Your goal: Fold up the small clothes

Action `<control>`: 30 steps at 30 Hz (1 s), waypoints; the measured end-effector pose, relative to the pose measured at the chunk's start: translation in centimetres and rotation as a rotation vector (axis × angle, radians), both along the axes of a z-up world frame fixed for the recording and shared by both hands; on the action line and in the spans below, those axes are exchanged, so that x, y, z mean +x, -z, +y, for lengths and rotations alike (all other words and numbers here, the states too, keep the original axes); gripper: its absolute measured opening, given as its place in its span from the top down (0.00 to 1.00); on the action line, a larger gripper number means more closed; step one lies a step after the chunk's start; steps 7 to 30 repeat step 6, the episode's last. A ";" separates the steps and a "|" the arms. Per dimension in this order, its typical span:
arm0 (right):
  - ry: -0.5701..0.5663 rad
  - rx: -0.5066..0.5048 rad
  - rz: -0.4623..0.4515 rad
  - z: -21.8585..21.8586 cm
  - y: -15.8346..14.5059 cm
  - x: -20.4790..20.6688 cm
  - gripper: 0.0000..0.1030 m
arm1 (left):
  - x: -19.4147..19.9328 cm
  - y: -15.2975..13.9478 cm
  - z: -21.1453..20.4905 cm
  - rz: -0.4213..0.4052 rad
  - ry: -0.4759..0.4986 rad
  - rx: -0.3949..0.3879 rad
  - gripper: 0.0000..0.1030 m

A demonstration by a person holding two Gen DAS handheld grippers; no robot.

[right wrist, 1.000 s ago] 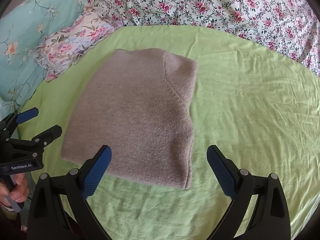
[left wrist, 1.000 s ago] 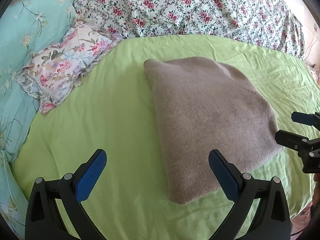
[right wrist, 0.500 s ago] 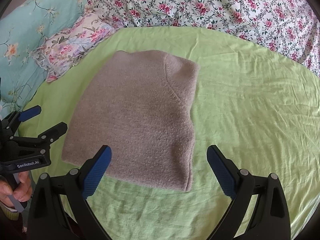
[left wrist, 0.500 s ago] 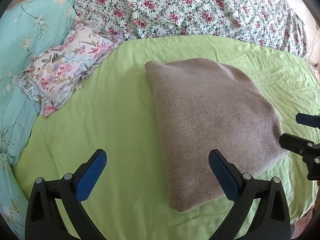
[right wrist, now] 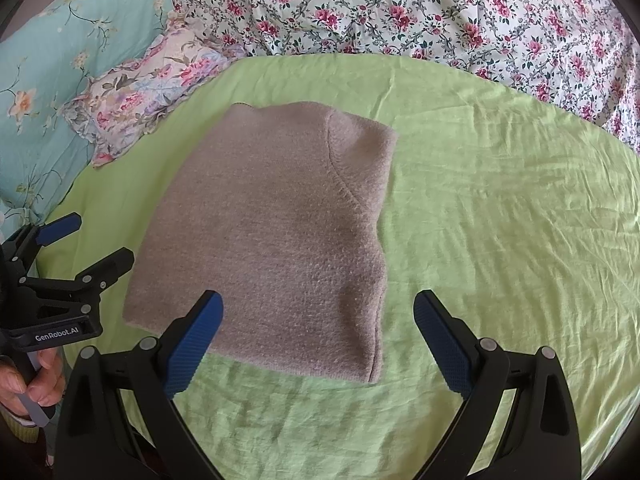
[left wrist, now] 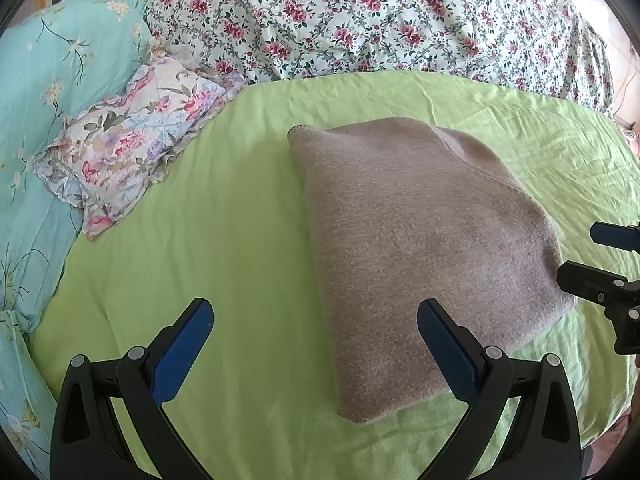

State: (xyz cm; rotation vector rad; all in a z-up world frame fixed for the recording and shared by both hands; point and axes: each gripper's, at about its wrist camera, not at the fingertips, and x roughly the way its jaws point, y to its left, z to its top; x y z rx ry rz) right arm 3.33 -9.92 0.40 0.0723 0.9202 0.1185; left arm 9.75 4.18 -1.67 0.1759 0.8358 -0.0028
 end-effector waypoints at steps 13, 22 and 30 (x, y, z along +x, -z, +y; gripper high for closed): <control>0.004 0.001 0.001 -0.1 0.1 0.0 0.07 | 0.0 -0.1 0.0 0.002 0.009 -0.009 0.01; 0.004 0.001 0.001 -0.1 0.1 0.0 0.07 | 0.0 -0.1 0.0 0.002 0.009 -0.009 0.01; 0.004 0.001 0.001 -0.1 0.1 0.0 0.07 | 0.0 -0.1 0.0 0.002 0.009 -0.009 0.01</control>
